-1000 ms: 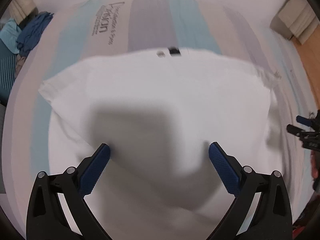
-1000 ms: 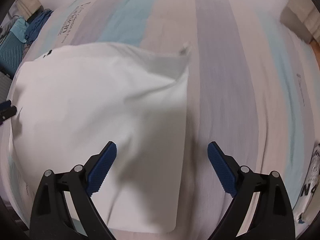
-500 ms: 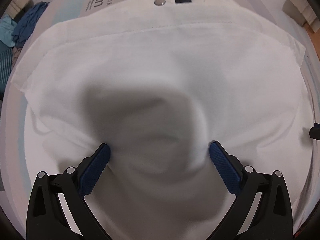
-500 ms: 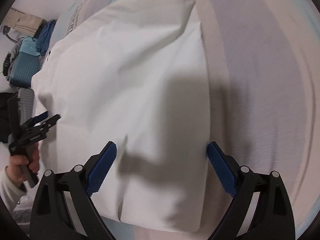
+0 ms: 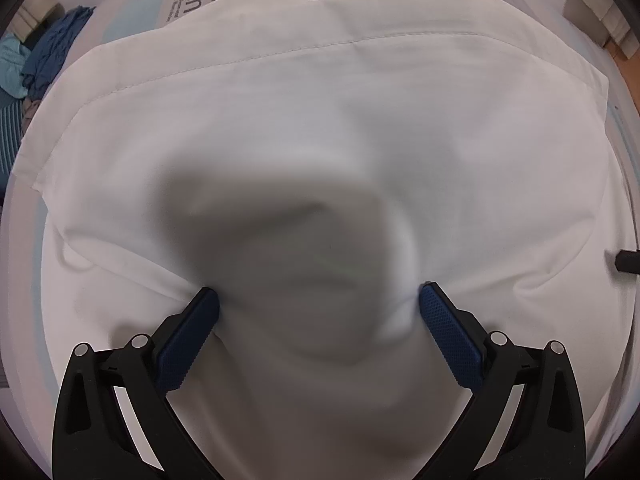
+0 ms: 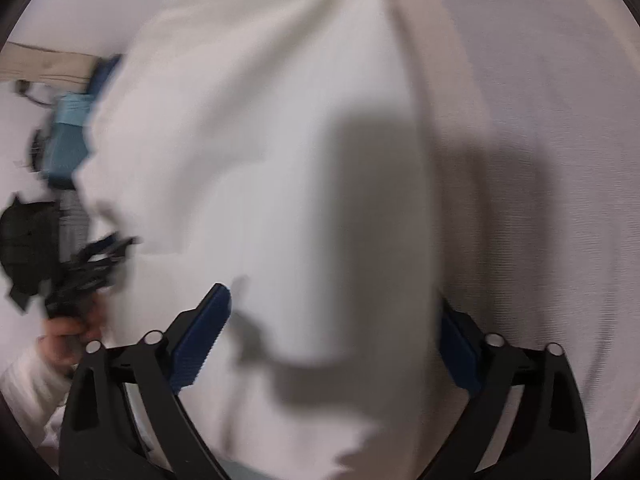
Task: Fold large clothes
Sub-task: 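Close both grippers on the folded white jacket bundle and lift it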
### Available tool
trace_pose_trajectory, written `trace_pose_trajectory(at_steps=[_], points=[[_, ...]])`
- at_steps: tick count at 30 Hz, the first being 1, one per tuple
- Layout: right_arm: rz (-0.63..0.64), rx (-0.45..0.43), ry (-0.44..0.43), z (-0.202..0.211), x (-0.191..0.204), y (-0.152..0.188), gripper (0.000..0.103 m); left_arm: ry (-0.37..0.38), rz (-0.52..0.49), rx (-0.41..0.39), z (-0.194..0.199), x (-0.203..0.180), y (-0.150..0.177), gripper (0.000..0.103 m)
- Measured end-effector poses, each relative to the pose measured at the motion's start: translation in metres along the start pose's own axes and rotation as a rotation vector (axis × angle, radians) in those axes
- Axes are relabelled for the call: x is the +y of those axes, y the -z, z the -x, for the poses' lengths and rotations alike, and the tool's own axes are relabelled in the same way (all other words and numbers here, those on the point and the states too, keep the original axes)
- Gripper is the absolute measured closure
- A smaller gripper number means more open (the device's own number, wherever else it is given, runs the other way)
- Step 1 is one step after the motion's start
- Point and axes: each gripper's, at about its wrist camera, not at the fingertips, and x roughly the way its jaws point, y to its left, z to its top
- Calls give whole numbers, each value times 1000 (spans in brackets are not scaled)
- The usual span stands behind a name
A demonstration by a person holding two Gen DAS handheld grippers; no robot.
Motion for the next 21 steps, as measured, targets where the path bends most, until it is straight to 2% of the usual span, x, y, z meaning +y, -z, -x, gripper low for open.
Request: trace_pose_trajectory(at_steps=[4,7,9,10,14,19,20,21], points=[[35,22,9,-8,12,0,18,3,0,-3,2,0,10,5],[-1,-5,-36,-7,16,-5,21,5,2,-5,-3,8,14,5],[37,-19,-27,-3,29,-2,24,8,1,-7,-1,7,12,5],[57,-6,5,-5,34,-1,24,6,2,-6,-1,6,11,5],[20,39,47,-13,10,-4,26,7,2,-12,0,5,11,5],[-13,51,34,-24,5,-9,25,23,-10,-28,0,5,16,5],[-16,48,37,-23,6,-9,30,24,-11,-26,0,4,16,5],[-16,43,45,-21,9,-10,42,26,-11,-25,0,4,16,5]])
